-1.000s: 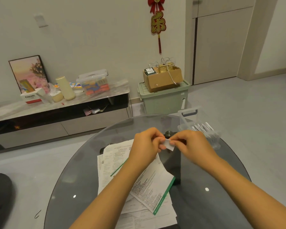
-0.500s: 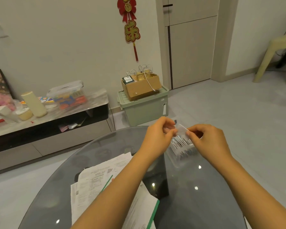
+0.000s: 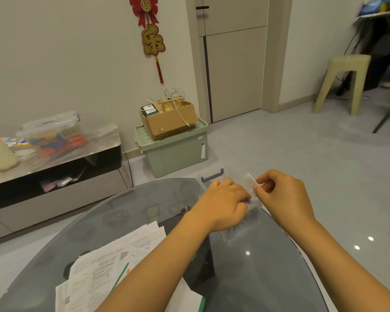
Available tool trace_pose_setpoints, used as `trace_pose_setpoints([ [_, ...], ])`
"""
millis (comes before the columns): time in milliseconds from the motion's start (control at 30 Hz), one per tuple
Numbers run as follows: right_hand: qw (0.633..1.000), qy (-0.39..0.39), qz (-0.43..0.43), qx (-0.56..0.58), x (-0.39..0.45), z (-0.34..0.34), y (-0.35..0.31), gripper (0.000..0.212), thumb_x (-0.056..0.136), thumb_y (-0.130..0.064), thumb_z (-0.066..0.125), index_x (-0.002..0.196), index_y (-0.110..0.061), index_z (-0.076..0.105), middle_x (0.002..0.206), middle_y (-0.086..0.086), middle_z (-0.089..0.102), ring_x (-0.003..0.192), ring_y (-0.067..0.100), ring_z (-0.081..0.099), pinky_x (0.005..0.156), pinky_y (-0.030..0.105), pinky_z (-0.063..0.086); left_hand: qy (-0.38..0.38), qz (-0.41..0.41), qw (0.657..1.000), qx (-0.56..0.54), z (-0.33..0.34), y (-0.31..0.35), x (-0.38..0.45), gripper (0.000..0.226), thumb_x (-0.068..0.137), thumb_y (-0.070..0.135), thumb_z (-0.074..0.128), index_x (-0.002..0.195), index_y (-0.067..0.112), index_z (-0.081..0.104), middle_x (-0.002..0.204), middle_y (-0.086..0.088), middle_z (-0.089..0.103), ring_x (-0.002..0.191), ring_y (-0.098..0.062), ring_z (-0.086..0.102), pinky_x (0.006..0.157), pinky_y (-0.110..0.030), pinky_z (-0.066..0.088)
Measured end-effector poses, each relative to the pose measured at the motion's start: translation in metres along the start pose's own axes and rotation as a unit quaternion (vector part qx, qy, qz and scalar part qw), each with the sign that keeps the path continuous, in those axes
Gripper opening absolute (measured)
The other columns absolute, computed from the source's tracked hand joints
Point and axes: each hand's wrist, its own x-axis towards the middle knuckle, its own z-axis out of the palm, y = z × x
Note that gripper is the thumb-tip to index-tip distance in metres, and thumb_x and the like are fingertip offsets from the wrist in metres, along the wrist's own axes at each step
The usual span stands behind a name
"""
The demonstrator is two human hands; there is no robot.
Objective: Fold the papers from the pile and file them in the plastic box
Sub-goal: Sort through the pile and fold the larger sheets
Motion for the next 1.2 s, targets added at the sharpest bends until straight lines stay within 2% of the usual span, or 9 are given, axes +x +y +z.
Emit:
trace_pose_setpoints([
  [200,0.995,0.002,-0.041,-0.087,0.002,0.012,-0.007,0.008,0.082,-0.009,0.061,0.084,-0.01,0.069,0.077,0.001,0.062,0.076,0.021,0.057,0.064,0.032,0.048,0.016,0.008,1.0,0.009,0.005,-0.008,-0.004,0.078,0.071,0.043,0.003,0.109,0.016,0.066,0.11,0.001,0.061,0.1,-0.015,0.04,0.093,-0.033,0.028],
  [367,0.973,-0.055,-0.036,-0.22,0.005,0.016,-0.018,0.015,0.084,-0.017,0.057,0.086,-0.01,0.07,0.093,0.005,0.064,0.086,0.023,0.058,0.065,0.03,0.047,0.038,-0.016,0.997,-0.068,0.007,-0.009,-0.011,0.061,0.079,0.032,0.018,0.121,0.02,0.06,0.115,0.002,0.062,0.104,-0.012,0.042,0.101,-0.032,0.026],
  [467,0.96,-0.092,-0.008,-0.265,0.011,0.016,-0.022,0.019,0.087,-0.027,0.057,0.094,-0.013,0.068,0.104,0.003,0.059,0.093,0.023,0.057,0.067,0.028,0.043,0.046,-0.037,0.993,-0.101,0.009,-0.012,-0.012,0.073,0.073,0.043,0.01,0.126,0.02,0.054,0.115,-0.001,0.06,0.11,-0.014,0.044,0.104,-0.034,0.026],
  [567,0.96,-0.123,0.011,-0.25,0.014,0.014,-0.021,0.02,0.085,-0.029,0.059,0.091,-0.013,0.07,0.099,0.004,0.062,0.084,0.023,0.06,0.063,0.026,0.041,0.032,-0.012,0.996,-0.078,0.01,-0.013,-0.011,0.076,0.071,0.043,0.006,0.125,0.023,0.057,0.12,0.004,0.061,0.11,-0.011,0.043,0.103,-0.033,0.023],
  [667,0.967,-0.146,0.013,-0.208,0.017,0.012,-0.015,0.022,0.083,-0.023,0.059,0.086,-0.005,0.072,0.089,0.013,0.066,0.075,0.027,0.06,0.06,0.026,0.042,0.013,-0.001,0.999,-0.046,0.006,-0.011,-0.01,0.065,0.08,0.035,0.012,0.127,0.025,0.057,0.127,0.006,0.058,0.108,-0.01,0.039,0.102,-0.033,0.021],
  [767,0.981,-0.147,0.043,-0.119,0.02,0.008,-0.01,0.021,0.078,-0.013,0.057,0.081,0.004,0.068,0.065,0.018,0.059,0.052,0.021,0.045,0.052,0.026,0.037,-0.002,-0.007,1.0,-0.029,0.003,-0.012,-0.01,0.061,0.083,0.029,0.016,0.129,0.026,0.056,0.129,0.004,0.055,0.109,-0.012,0.037,0.103,-0.032,0.017],
  [834,0.989,-0.122,0.065,-0.056,0.022,0.004,-0.007,0.018,0.081,-0.013,0.055,0.08,0.002,0.066,0.064,0.016,0.061,0.046,0.02,0.052,0.053,0.031,0.047,-0.013,-0.011,1.0,-0.016,0.002,-0.011,-0.009,0.062,0.084,0.031,0.015,0.132,0.029,0.053,0.13,0.004,0.053,0.11,-0.012,0.036,0.102,-0.032,0.017],
  [1034,0.99,-0.117,0.075,0.007,0.021,-0.001,-0.007,0.017,0.086,-0.01,0.05,0.084,-0.01,0.067,0.066,0.003,0.061,0.053,0.021,0.063,0.066,0.04,0.058,-0.023,-0.02,1.0,-0.005,0.0,-0.006,-0.003,0.063,0.083,0.033,0.013,0.133,0.028,0.05,0.129,0.001,0.052,0.11,-0.013,0.036,0.101,-0.034,0.019],
  [1201,0.987,-0.145,0.072,0.011,0.019,-0.005,-0.005,0.024,0.088,-0.008,0.045,0.086,-0.018,0.066,0.063,-0.004,0.056,0.054,0.02,0.064,0.066,0.034,0.056,-0.05,-0.04,0.998,0.027,-0.002,-0.003,0.001,0.065,0.083,0.036,0.01,0.132,0.03,0.052,0.127,-0.001,0.049,0.112,-0.014,0.035,0.102,-0.035,0.019],
])
